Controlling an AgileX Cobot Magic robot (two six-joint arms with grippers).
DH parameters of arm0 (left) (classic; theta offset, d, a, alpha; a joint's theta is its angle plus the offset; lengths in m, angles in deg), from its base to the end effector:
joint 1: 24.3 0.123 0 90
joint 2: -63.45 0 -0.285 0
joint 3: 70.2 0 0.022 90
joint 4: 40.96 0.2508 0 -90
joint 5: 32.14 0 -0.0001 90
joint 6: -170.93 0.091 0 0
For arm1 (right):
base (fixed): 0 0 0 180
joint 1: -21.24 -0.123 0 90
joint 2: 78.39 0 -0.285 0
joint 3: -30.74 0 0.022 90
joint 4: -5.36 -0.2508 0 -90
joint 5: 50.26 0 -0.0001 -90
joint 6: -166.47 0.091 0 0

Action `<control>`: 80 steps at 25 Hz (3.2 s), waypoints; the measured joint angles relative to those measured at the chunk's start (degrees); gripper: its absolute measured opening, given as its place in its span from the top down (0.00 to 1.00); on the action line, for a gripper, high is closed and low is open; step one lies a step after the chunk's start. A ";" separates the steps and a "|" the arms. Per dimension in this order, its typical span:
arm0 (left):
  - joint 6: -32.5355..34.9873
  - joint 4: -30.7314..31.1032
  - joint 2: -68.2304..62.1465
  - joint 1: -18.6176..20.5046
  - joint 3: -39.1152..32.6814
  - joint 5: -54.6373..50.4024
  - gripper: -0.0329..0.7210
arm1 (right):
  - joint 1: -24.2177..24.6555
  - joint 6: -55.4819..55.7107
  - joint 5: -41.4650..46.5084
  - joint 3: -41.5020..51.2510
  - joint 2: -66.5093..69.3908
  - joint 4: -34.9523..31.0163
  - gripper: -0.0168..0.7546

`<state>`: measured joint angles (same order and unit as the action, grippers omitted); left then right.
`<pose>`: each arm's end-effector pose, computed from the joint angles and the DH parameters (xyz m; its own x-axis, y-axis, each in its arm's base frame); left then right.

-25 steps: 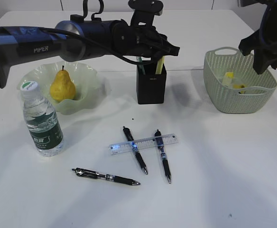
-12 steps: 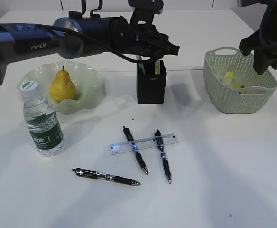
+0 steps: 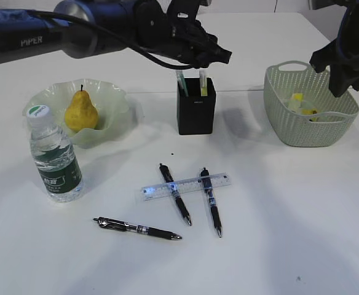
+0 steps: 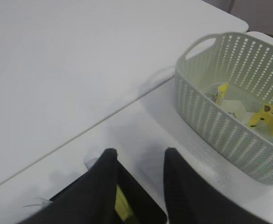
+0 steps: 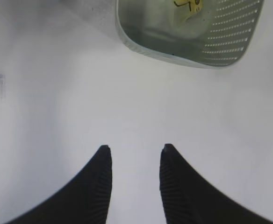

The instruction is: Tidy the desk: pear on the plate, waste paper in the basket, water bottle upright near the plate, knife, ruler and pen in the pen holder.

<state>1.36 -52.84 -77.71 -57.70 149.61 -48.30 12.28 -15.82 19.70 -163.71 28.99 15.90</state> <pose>0.4588 -0.3088 0.2324 -0.3916 0.2375 -0.8890 0.5854 0.8097 -0.0416 0.3615 0.0412 0.3186 -0.9268 -0.2493 -0.2809 -0.1995 0.9605 -0.1941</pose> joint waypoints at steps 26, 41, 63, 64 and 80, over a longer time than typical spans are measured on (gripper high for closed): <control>-5.48 4.99 22.82 8.17 -17.33 -14.87 0.64 | 0.00 1.59 0.56 0.00 0.00 -0.18 0.64; -11.18 8.55 47.13 21.46 -42.59 -17.52 0.63 | 0.00 4.83 0.56 0.00 0.00 -6.13 0.64; -22.73 12.65 69.84 27.25 -66.47 -30.02 0.37 | -11.50 -2.30 -2.71 0.00 0.00 -7.29 0.64; -22.82 12.65 70.61 27.25 -67.26 -30.42 0.37 | -12.39 -3.21 -3.30 0.00 0.00 -7.30 0.64; -22.94 13.40 77.77 27.25 -69.06 -36.25 0.37 | -15.37 -27.49 -7.24 0.00 7.42 -8.02 0.64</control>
<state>-21.59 -39.44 0.07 -30.44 80.55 -84.55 -3.09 -43.31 12.45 -163.71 36.41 7.88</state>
